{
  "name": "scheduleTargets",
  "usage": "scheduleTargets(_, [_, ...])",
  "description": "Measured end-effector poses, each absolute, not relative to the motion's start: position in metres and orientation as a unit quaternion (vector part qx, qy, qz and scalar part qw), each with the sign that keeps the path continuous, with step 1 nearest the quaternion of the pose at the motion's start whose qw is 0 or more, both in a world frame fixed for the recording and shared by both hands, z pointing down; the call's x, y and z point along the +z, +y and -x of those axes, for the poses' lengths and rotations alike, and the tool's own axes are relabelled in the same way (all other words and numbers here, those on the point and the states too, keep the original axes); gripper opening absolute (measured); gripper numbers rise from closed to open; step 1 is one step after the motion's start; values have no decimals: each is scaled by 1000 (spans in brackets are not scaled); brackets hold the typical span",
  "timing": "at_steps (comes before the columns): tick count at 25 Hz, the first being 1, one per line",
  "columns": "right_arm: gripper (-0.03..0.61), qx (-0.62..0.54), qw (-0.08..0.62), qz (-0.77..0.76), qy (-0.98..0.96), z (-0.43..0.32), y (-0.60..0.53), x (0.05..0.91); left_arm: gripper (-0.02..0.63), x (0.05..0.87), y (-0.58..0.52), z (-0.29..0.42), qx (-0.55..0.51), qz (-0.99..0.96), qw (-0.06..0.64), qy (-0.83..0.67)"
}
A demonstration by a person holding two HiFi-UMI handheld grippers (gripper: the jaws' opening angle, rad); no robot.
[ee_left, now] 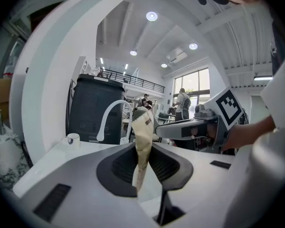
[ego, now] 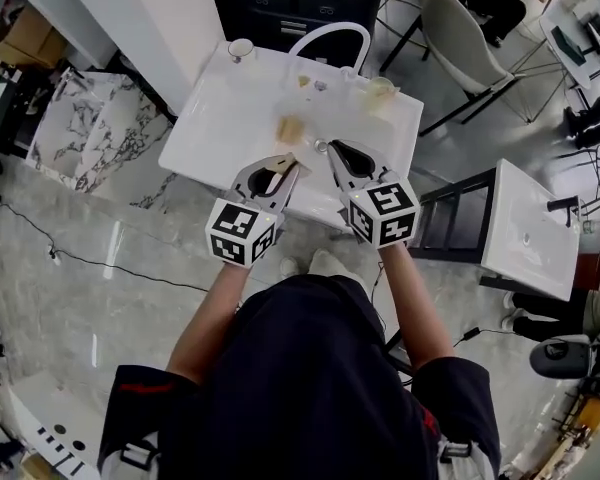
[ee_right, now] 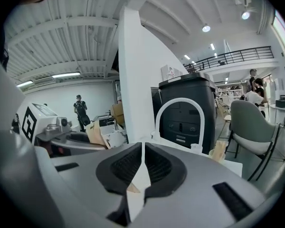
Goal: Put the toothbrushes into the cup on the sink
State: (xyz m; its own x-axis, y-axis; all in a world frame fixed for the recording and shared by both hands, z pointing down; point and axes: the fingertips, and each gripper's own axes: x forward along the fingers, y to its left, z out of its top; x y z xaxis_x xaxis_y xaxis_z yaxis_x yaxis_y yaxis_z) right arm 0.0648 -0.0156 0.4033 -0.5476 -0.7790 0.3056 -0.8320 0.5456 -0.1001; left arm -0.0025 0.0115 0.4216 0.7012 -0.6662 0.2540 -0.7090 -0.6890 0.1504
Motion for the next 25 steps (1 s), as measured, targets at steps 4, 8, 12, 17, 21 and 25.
scheduleTargets(4, [46, 114, 118, -416, -895, -35, -17, 403, 77, 421, 9, 24, 84, -901, 130, -405])
scheduleTargets(8, [46, 107, 121, -371, -914, -7, -20, 403, 77, 420, 7, 45, 82, -886, 130, -438])
scheduleTargets(12, [46, 112, 120, -331, -929, 12, -27, 405, 77, 420, 0, 56, 72, -873, 146, -460])
scheduleTargets(17, [46, 110, 128, -285, -943, 33, -39, 405, 77, 413, -10, 72, 61, -854, 150, -494])
scheduleTargets(21, [46, 111, 129, -253, -952, 50, -50, 405, 77, 413, -16, 88, 64, -836, 152, -524])
scheduleTargets(25, [46, 115, 130, -221, -960, 63, -57, 406, 77, 415, -20, 100, 66, -817, 157, -552])
